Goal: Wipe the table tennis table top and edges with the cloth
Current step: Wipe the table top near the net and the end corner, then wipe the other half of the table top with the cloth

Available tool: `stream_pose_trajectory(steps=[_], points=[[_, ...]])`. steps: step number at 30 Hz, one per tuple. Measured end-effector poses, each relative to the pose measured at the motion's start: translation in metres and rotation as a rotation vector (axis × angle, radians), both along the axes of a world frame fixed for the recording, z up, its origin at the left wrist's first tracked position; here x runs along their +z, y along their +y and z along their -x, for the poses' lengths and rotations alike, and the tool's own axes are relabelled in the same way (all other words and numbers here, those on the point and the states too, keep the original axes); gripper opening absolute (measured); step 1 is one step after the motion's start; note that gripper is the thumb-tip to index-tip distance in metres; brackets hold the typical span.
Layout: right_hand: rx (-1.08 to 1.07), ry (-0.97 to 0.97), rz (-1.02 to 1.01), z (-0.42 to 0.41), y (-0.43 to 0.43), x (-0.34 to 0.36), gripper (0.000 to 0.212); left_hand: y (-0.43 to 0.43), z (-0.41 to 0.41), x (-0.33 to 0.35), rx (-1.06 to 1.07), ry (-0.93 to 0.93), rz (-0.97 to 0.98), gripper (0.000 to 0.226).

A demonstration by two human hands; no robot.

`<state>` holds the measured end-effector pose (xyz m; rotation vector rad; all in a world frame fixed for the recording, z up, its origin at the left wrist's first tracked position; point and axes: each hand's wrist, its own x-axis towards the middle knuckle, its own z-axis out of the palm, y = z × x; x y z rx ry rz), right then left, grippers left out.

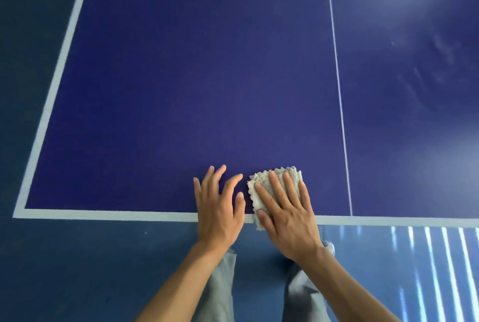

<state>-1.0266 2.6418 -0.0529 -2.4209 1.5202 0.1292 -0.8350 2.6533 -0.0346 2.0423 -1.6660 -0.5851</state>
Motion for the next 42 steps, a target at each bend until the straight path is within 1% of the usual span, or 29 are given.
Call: stream_pose_trajectory(steps=[2, 4, 7, 10, 12, 14, 15, 17, 19, 21, 22, 25, 27, 28, 29, 31, 32, 33, 34, 35, 36, 37, 38, 39, 41, 42], points=[[-0.012, -0.031, 0.010, 0.043, -0.003, -0.002, 0.061, -0.006, 0.051, 0.000, -0.074, 0.008, -0.009, 0.041], [-0.032, -0.060, 0.038, 0.087, -0.006, -0.004, 0.068, -0.010, 0.103, -0.001, -0.137, 0.003, -0.017, 0.041], [-0.095, -0.099, 0.063, 0.158, -0.007, -0.001, 0.075, -0.011, 0.174, -0.001, -0.183, -0.058, -0.042, 0.039], [-0.173, -0.173, 0.058, 0.230, -0.001, 0.006, 0.084, -0.013, 0.236, -0.002, -0.198, -0.120, -0.059, 0.049], [-0.334, -0.230, 0.060, 0.271, 0.003, 0.011, 0.090, -0.016, 0.272, -0.001, -0.195, -0.126, -0.046, 0.048], [-0.558, -0.219, 0.079, 0.303, 0.006, 0.018, 0.096, -0.018, 0.303, -0.001, -0.196, -0.131, -0.029, 0.040], [-0.656, -0.214, 0.080, 0.314, 0.008, 0.022, 0.095, -0.019, 0.315, -0.001, -0.191, -0.134, -0.018, 0.036], [-0.759, -0.233, 0.061, 0.332, 0.007, 0.027, 0.084, -0.022, 0.338, 0.001, -0.180, -0.125, 0.004, 0.026], [-0.828, -0.286, -0.032, 0.341, 0.005, 0.029, 0.078, -0.023, 0.356, 0.004, -0.169, -0.091, -0.005, 0.017], [-0.917, -0.376, -0.121, 0.344, 0.000, 0.031, 0.073, -0.024, 0.370, 0.010, -0.160, -0.048, -0.028, 0.016], [-0.966, -0.437, -0.153, 0.344, -0.003, 0.032, 0.067, -0.024, 0.374, 0.013, -0.160, -0.023, -0.037, 0.018], [-1.047, -0.586, -0.174, 0.345, -0.011, 0.042, 0.031, -0.030, 0.382, 0.028, -0.133, 0.057, -0.145, 0.024], [-1.013, -0.611, -0.128, 0.348, -0.014, 0.051, 0.012, -0.036, 0.386, 0.039, -0.099, 0.105, -0.225, 0.028], [-0.972, -0.589, -0.070, 0.350, -0.014, 0.056, 0.008, -0.038, 0.388, 0.047, -0.073, 0.163, -0.241, 0.028], [-0.918, -0.556, 0.007, 0.352, -0.015, 0.061, 0.007, -0.042, 0.391, 0.058, -0.038, 0.261, -0.261, 0.028], [-0.775, -0.515, 0.158, 0.356, -0.016, 0.076, 0.015, -0.052, 0.400, 0.085, 0.025, 0.558, -0.390, 0.033], [-0.694, -0.529, 0.200, 0.358, -0.016, 0.085, 0.019, -0.056, 0.406, 0.097, 0.048, 0.691, -0.456, 0.039], [-0.612, -0.565, 0.209, 0.360, -0.017, 0.095, 0.026, -0.059, 0.413, 0.107, 0.074, 0.779, -0.498, 0.041], [-0.538, -0.619, 0.187, 0.361, -0.018, 0.104, 0.033, -0.062, 0.418, 0.115, 0.117, 0.846, -0.512, 0.038], [-0.483, -0.687, 0.136, 0.362, -0.019, 0.113, 0.040, -0.065, 0.421, 0.121, 0.180, 0.893, -0.508, 0.031], [-0.457, -0.744, 0.078, 0.363, -0.019, 0.119, 0.041, -0.067, 0.423, 0.126, 0.249, 0.929, -0.488, 0.020], [-0.466, -0.787, 0.041, 0.363, -0.019, 0.125, 0.037, -0.070, 0.423, 0.130, 0.306, 0.945, -0.459, 0.014], [-0.511, -0.830, 0.024, 0.363, -0.021, 0.131, 0.031, -0.073, 0.421, 0.134, 0.346, 0.964, -0.439, 0.014], [-0.597, -0.889, -0.002, 0.362, -0.024, 0.137, 0.030, -0.077, 0.420, 0.137, 0.374, 1.011, -0.431, 0.014], [-0.875, -1.056, -0.145, 0.361, -0.035, 0.147, 0.045, -0.084, 0.417, 0.143, 0.393, 1.164, -0.428, 0.014], [-1.000, -1.132, -0.229, 0.363, -0.042, 0.151, 0.053, -0.087, 0.415, 0.145, 0.391, 1.244, -0.424, 0.018]])
